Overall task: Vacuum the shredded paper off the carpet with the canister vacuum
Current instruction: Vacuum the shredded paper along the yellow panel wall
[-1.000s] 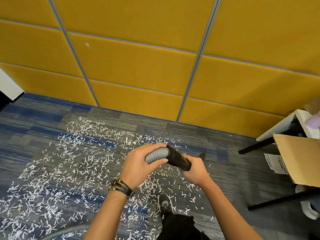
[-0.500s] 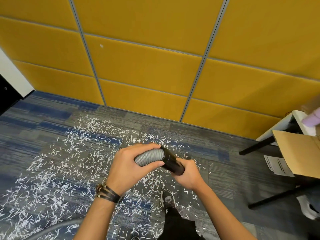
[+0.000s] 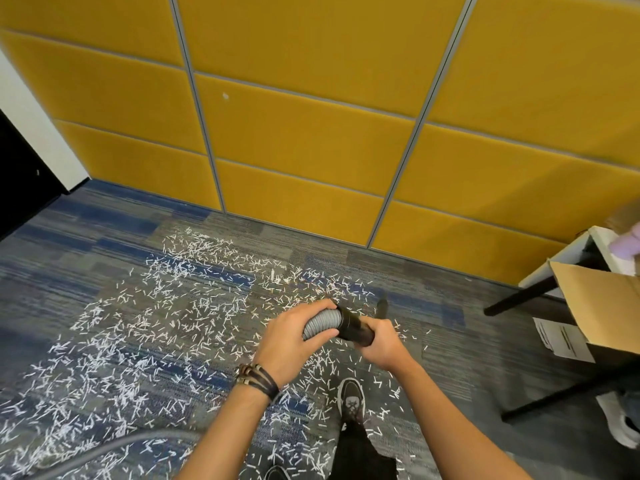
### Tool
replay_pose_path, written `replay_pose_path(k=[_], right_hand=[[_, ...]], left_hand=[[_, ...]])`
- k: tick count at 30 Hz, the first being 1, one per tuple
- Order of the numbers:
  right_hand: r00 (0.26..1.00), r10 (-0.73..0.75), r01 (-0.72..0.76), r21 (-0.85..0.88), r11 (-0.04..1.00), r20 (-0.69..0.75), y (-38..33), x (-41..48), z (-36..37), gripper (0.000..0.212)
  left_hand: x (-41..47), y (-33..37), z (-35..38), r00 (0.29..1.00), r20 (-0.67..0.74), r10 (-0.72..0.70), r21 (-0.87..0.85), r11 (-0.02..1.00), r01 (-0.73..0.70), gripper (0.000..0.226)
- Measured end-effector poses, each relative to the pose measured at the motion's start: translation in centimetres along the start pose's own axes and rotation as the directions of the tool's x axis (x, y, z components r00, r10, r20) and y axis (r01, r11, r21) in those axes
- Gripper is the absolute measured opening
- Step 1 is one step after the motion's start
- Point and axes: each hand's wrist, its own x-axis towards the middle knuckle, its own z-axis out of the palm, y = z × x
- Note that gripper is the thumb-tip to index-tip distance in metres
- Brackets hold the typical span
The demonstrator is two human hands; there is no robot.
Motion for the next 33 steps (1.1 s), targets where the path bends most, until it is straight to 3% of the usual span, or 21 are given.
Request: replay_pose_path(k=[4,10,13,19,23,28,33], right_hand=[[1.000,-0.002,0.001,0.058,0.998,0.014,0.1,-1.8,1.6,0.018],[0.997,-0.037,0.047,0.151,0.987,-0.070,-2.1,-5.5,1.6,0.017],[0.994,-0.029,0.046,0.165,0.985,-0.104,-3.2,-7.3,1.4,0.029],[0.978,-0.062,0.084,0.103,0.991,-0.199,-4.6,-8.0,0.0,0.019],[0.986,-0.032,0.050,0.104,0.993,-0.162,-3.5,-8.4,0.5,0.016],[0.992,0.036,-0.015,0.163,0.987,-0.124,-3.3,-9.6,2.3,0.023],[0.996,-0.011,0.027,0.182,0.983,-0.090,-4.0,-10.9,1.4,0.027]], left_hand=[[-1.9,-0.4,-0.1,0.999,0.030,0.011,-0.051,0.999,-0.010,0.044],[-3.8,1.6,-1.9,0.992,-0.083,0.091,-0.052,0.994,-0.095,0.050],[-4.4,2.5,-2.7,0.983,-0.116,0.139,-0.065,0.987,-0.147,0.052],[-5.2,3.4,-3.2,0.976,-0.186,0.116,-0.139,0.980,-0.143,0.052],[-5.8,3.1,-1.7,0.982,-0.124,0.143,-0.065,0.986,-0.151,0.060],[-6.7,2.5,-1.4,0.986,-0.098,0.136,-0.082,0.986,-0.144,0.054],[-7.9,3.9,-2.5,0.976,-0.169,0.137,-0.090,0.984,-0.154,0.058]])
